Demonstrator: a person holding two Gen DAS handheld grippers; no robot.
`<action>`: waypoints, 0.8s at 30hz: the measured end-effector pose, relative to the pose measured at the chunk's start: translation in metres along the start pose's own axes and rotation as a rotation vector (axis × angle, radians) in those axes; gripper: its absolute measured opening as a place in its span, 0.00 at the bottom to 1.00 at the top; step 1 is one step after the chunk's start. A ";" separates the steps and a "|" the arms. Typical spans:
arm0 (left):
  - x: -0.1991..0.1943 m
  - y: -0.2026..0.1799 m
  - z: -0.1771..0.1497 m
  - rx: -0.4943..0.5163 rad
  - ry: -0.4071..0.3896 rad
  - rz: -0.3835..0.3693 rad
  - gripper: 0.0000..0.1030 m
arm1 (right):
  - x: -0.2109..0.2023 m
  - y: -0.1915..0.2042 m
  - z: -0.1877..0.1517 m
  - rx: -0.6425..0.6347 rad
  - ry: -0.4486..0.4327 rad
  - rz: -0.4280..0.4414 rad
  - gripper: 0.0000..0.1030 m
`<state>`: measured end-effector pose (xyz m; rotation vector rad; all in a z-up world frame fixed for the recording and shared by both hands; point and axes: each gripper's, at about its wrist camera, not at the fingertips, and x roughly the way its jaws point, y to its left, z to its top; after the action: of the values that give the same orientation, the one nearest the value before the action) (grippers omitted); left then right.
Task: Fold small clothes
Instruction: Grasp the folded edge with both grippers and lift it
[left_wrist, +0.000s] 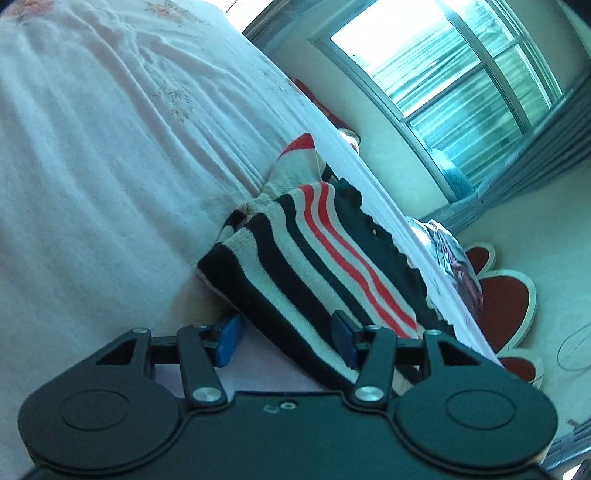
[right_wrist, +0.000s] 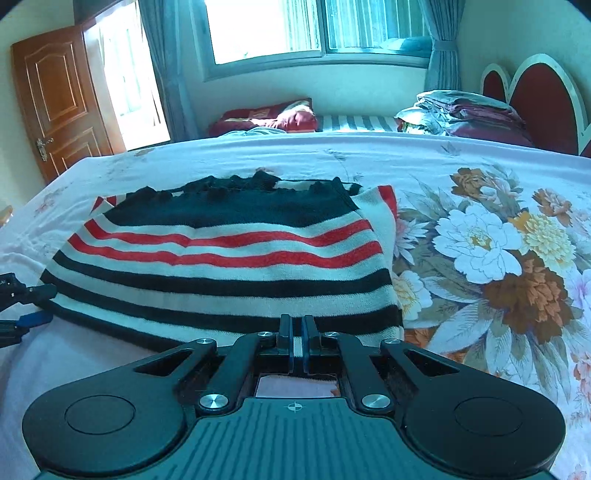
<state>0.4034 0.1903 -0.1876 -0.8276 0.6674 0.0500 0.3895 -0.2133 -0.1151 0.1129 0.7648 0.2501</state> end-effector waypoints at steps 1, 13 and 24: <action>0.005 0.000 0.003 -0.018 -0.015 -0.002 0.48 | 0.004 0.002 0.004 0.001 0.000 0.009 0.06; 0.051 0.006 0.033 -0.135 -0.080 -0.024 0.30 | 0.091 0.059 0.060 -0.067 0.049 0.119 0.06; 0.057 0.011 0.033 -0.179 -0.078 -0.038 0.17 | 0.144 0.082 0.057 -0.148 0.119 0.106 0.05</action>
<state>0.4630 0.2088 -0.2105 -1.0053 0.5796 0.1084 0.5140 -0.0971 -0.1547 -0.0016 0.8569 0.4165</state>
